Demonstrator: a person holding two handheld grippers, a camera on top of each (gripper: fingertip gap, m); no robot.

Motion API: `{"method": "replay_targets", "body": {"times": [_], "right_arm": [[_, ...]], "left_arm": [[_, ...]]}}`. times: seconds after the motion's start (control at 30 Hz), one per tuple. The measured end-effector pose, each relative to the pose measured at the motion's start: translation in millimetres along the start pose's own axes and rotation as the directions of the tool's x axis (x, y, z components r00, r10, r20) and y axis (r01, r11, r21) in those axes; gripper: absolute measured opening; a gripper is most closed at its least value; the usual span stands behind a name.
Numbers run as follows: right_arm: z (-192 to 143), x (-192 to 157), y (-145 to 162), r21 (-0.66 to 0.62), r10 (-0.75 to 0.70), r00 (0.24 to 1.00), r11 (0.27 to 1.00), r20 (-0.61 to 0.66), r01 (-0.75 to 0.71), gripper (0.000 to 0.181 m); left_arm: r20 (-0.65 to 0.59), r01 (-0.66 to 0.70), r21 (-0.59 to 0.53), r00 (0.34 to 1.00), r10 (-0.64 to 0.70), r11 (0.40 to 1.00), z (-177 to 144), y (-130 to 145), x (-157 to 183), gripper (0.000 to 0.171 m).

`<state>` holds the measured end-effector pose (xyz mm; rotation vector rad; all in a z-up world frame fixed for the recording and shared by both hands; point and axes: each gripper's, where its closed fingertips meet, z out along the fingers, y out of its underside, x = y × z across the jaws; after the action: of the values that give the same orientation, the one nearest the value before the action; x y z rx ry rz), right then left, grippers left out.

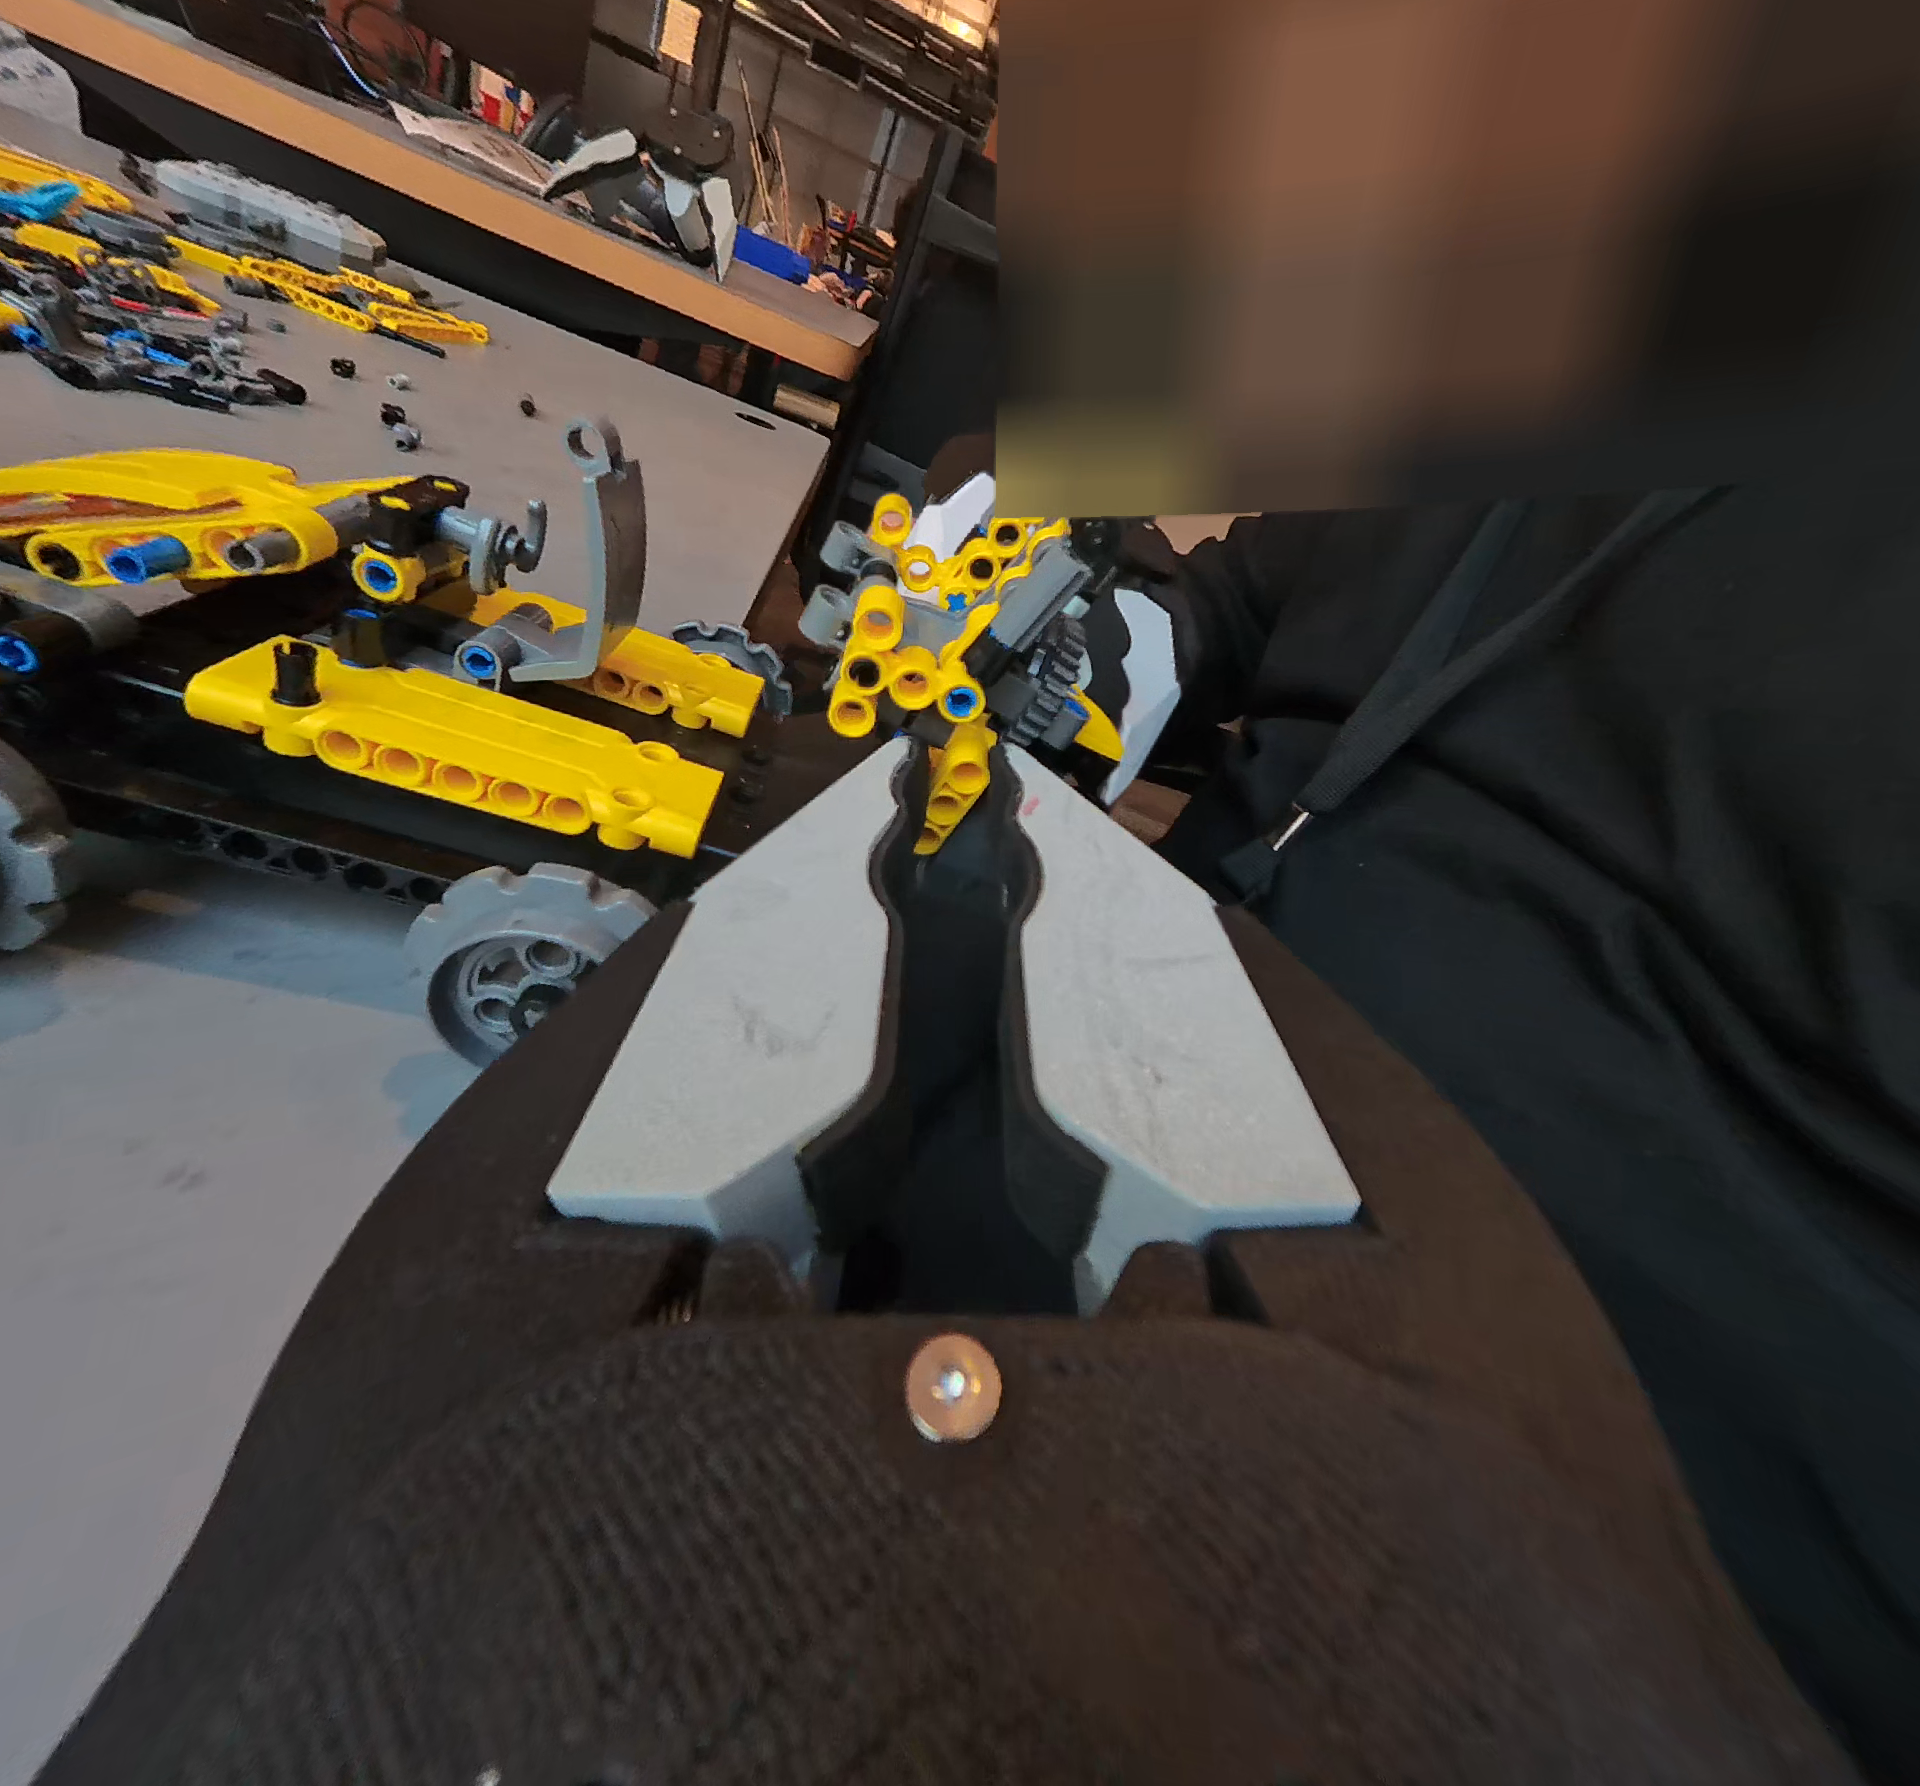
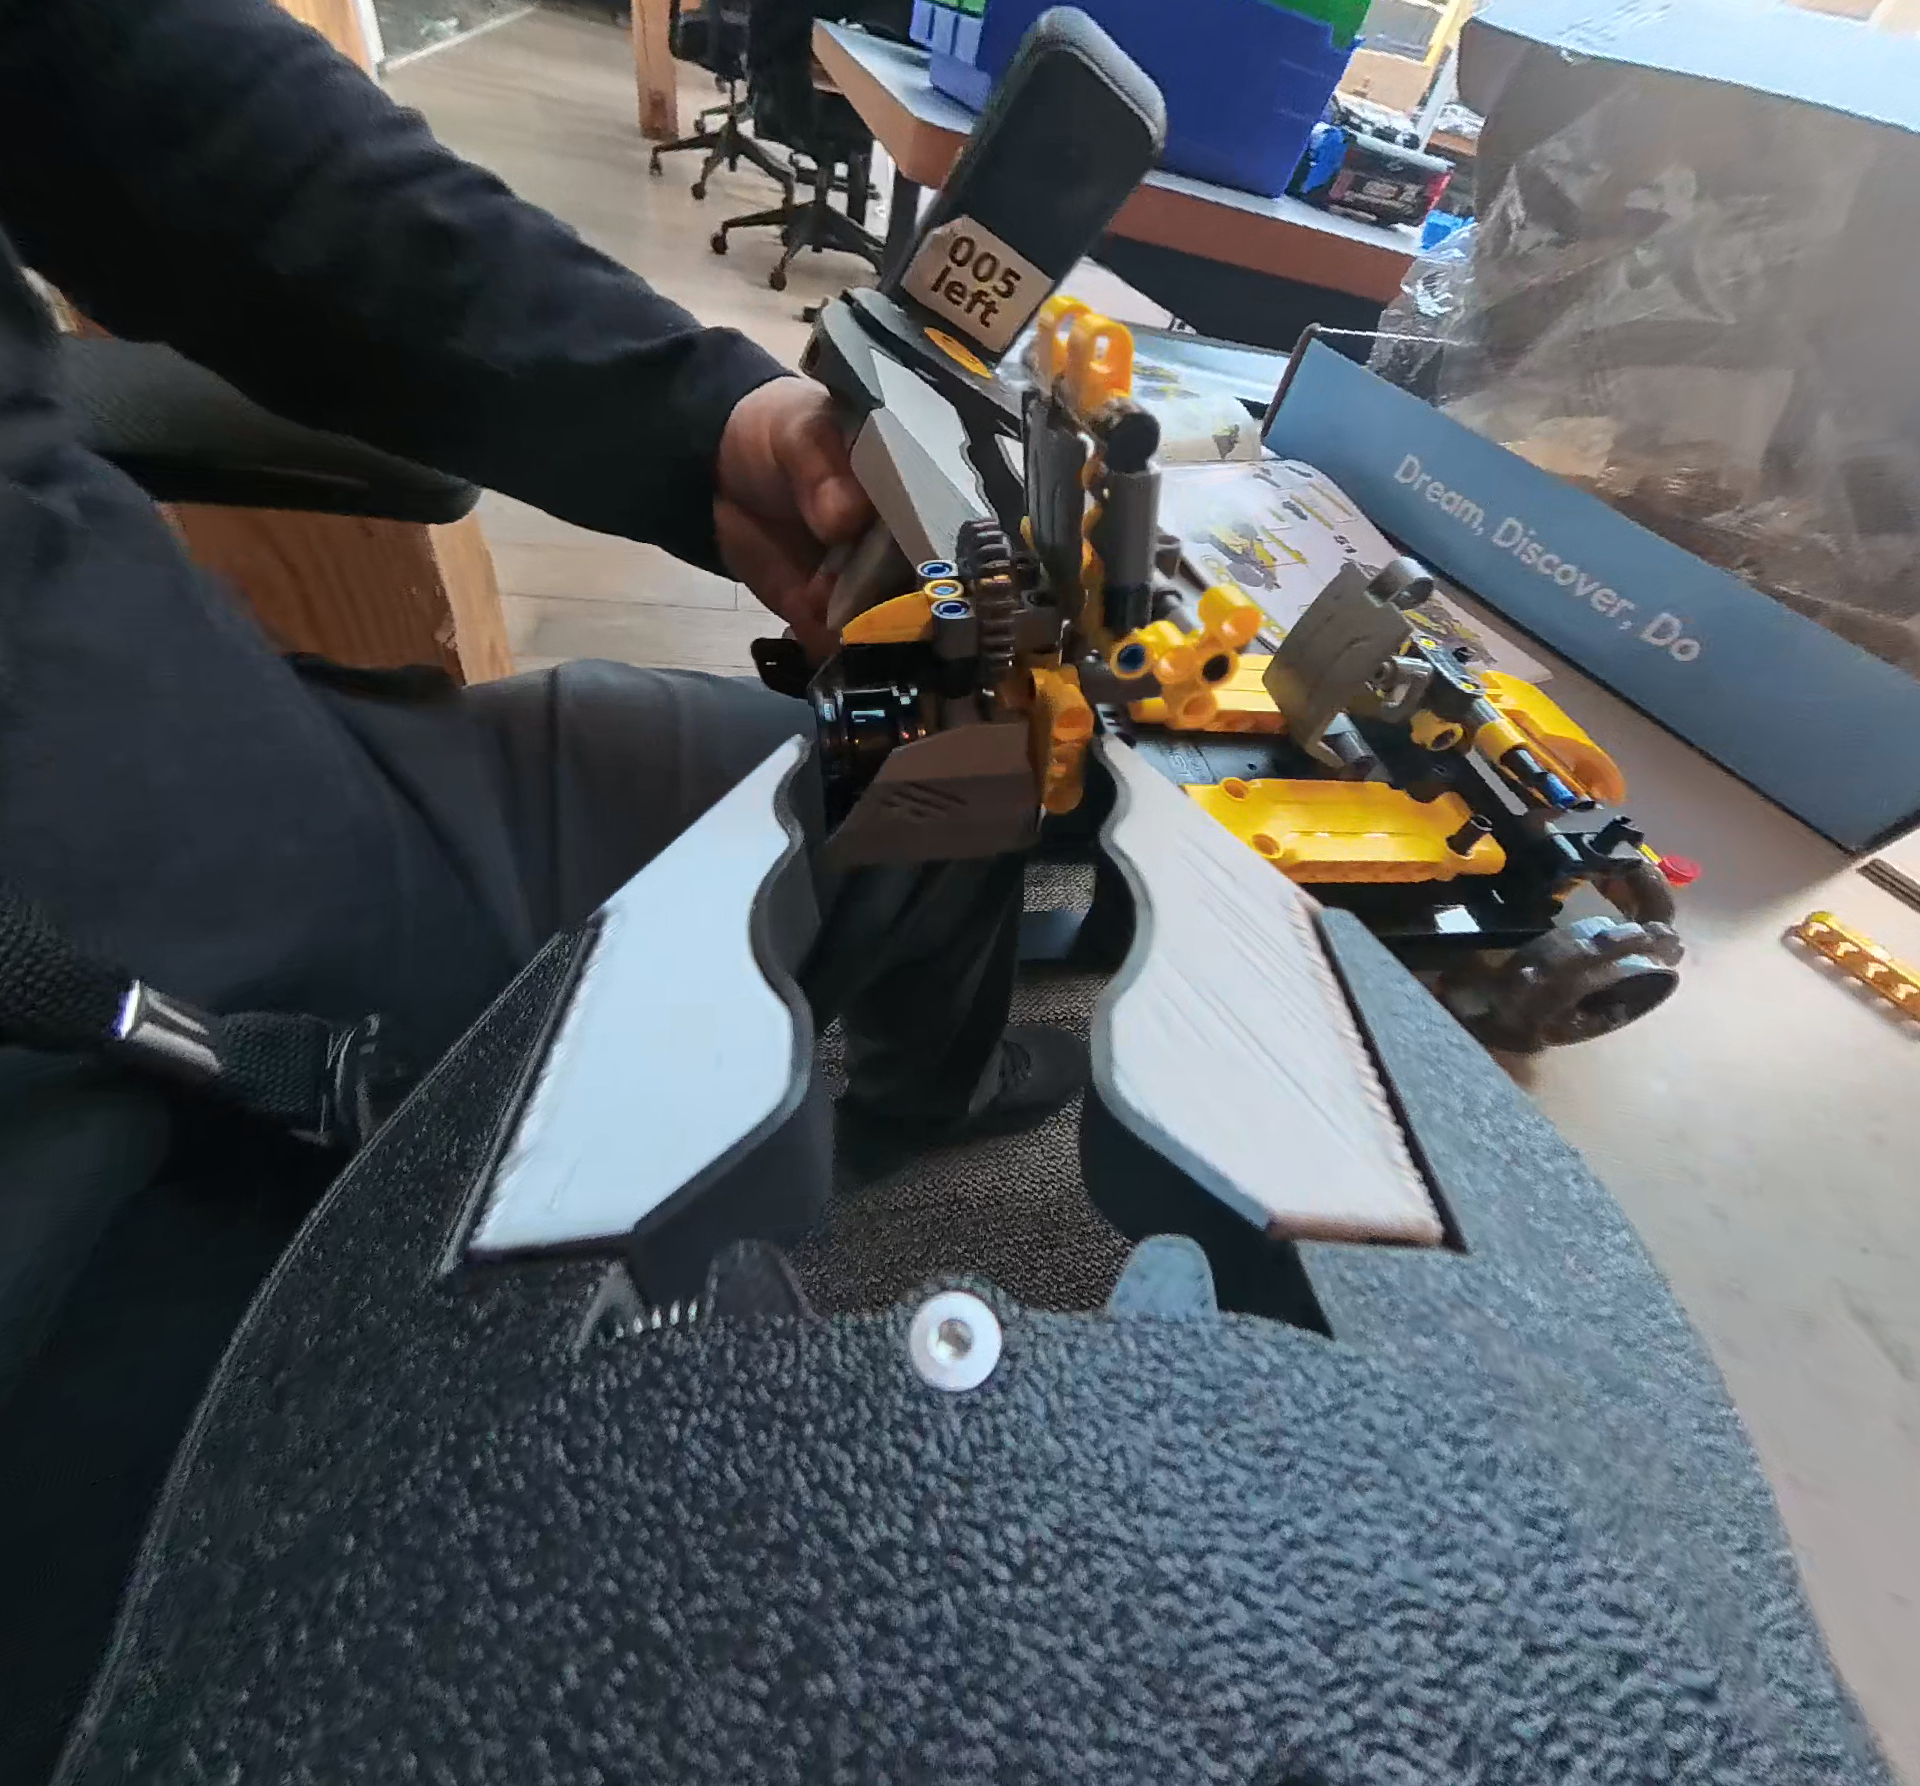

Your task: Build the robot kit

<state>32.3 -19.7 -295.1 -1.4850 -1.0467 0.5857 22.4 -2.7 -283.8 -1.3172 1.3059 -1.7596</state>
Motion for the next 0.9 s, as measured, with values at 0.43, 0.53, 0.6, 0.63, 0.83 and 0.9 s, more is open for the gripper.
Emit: {"method": "replay_targets", "body": {"times": [0.43, 0.53, 0.6, 0.63, 0.83, 0.9], "right_arm": [[8.7, 6.8, 12.9, -0.010, 0.035, 0.995, 0.999, -0.090, -0.036, 0.046], [9.5, 6.1, 15.8, -0.013, 0.037, 0.995, 0.999, -0.093, -0.038, 0.045], [8.9, 8.4, 16.7, -0.015, 0.036, 0.995, 0.999, -0.098, -0.037, 0.045], [9.1, 8.2, 16.4, -0.011, 0.042, 0.995, 0.999, -0.093, -0.043, 0.045], [12.1, 11.6, 26.3, -0.050, -0.043, 0.991, 0.998, -0.123, 0.037, 0.047], [14.4, 11.8, 31.9, -0.090, -0.098, 0.985, 0.992, -0.139, 0.086, 0.047]], "left_arm": [[0.256, -0.020, -0.052, 0.966, 0.033, 0.998, -8.3, 4.9, -16.1, 0.011], [0.261, -0.008, -0.079, 0.965, 0.029, 0.997, -11.6, 12.7, -15.5, 0.020], [0.253, 0.013, -0.072, 0.967, 0.006, 0.997, -13.2, 15.2, -14.4, 0.029], [0.252, 0.014, -0.064, 0.968, 0.002, 0.998, -14.0, 15.1, -13.9, 0.028], [0.302, -0.024, -0.093, 0.952, 0.051, 0.995, -13.5, 14.1, -16.5, 0.029], [0.351, -0.058, -0.118, 0.932, 0.096, 0.991, -15.4, 12.6, -21.4, 0.014]]}}
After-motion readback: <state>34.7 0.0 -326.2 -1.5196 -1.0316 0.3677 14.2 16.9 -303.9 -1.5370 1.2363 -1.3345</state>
